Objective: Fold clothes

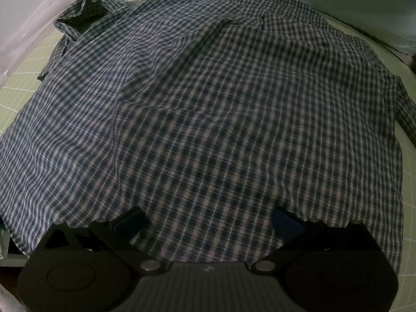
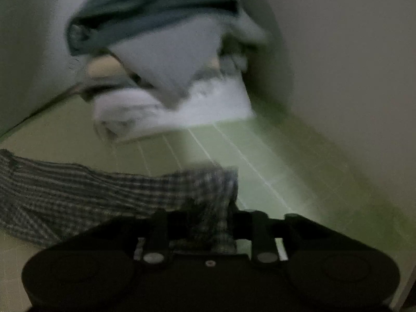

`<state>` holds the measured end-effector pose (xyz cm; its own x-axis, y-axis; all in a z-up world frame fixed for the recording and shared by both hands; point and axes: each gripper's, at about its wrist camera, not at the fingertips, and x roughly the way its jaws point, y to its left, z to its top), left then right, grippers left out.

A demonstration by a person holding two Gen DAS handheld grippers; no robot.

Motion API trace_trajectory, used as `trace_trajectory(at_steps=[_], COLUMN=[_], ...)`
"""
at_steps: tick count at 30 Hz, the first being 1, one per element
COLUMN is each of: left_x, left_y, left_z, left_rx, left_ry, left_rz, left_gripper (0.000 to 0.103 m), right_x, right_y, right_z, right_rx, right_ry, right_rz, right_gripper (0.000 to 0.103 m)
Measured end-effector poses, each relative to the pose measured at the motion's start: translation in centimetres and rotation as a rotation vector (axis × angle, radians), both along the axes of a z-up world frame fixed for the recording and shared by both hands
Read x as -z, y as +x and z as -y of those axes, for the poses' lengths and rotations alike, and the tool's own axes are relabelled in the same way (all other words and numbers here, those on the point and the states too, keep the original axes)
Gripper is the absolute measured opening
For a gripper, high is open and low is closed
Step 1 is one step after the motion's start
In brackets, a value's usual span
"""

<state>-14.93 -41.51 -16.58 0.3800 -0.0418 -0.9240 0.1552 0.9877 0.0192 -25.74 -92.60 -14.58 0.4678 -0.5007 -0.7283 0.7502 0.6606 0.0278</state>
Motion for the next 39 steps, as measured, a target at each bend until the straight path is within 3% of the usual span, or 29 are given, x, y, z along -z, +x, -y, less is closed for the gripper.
trace_trajectory(at_steps=[2, 4, 8, 9, 14, 16, 18, 26, 29, 34, 39], left_x=[0.0, 0.0, 0.0, 0.0, -0.4, -1.1, -2.1, -6.1, -6.4, -5.3, -3.8], left_y=[0.0, 0.0, -0.2, -0.3, -0.2, -0.6, -0.6, 2.4, 5.5, 12.5, 17.5], left_z=[0.0, 0.1, 0.2, 0.2, -0.6, -2.2, -4.1, -15.4, -20.3, -27.7, -31.9], left_rx=[-0.003, -0.006, -0.018, -0.058, -0.048, -0.077, -0.119, -0.251, -0.252, -0.189, -0.072], left_ry=[0.001, 0.001, 0.000, 0.001, -0.032, -0.107, -0.113, -0.079, -0.052, -0.010, -0.075], left_rz=[0.000, 0.003, 0.011, 0.016, -0.025, -0.015, 0.014, 0.194, 0.231, 0.205, 0.149], left_gripper=[0.103, 0.103, 0.103, 0.103, 0.103, 0.103, 0.103, 0.103, 0.103, 0.103, 0.096], right_x=[-0.2, -0.5, -0.7, -0.8, -0.6, -0.6, -0.9, -1.8, -2.0, -2.2, -1.9], right_y=[-0.6, -1.0, -1.5, -1.2, 0.4, 1.2, 2.1, 6.1, 7.1, 8.3, 8.9], right_z=[-0.2, -0.9, -2.9, -3.5, -7.5, -9.4, -11.7, -22.3, -26.6, -35.2, -43.5], right_rx=[0.034, 0.050, 0.025, 0.009, -0.111, -0.179, -0.252, -0.454, -0.456, -0.392, -0.294], right_ry=[-0.001, -0.010, 0.024, 0.033, 0.092, 0.143, 0.162, 0.130, 0.122, 0.087, 0.101], right_rz=[-0.005, -0.007, -0.008, -0.008, 0.006, 0.018, 0.030, 0.008, 0.017, -0.006, -0.041], right_gripper=[0.065, 0.081, 0.084, 0.085, 0.097, 0.098, 0.102, 0.103, 0.103, 0.103, 0.103])
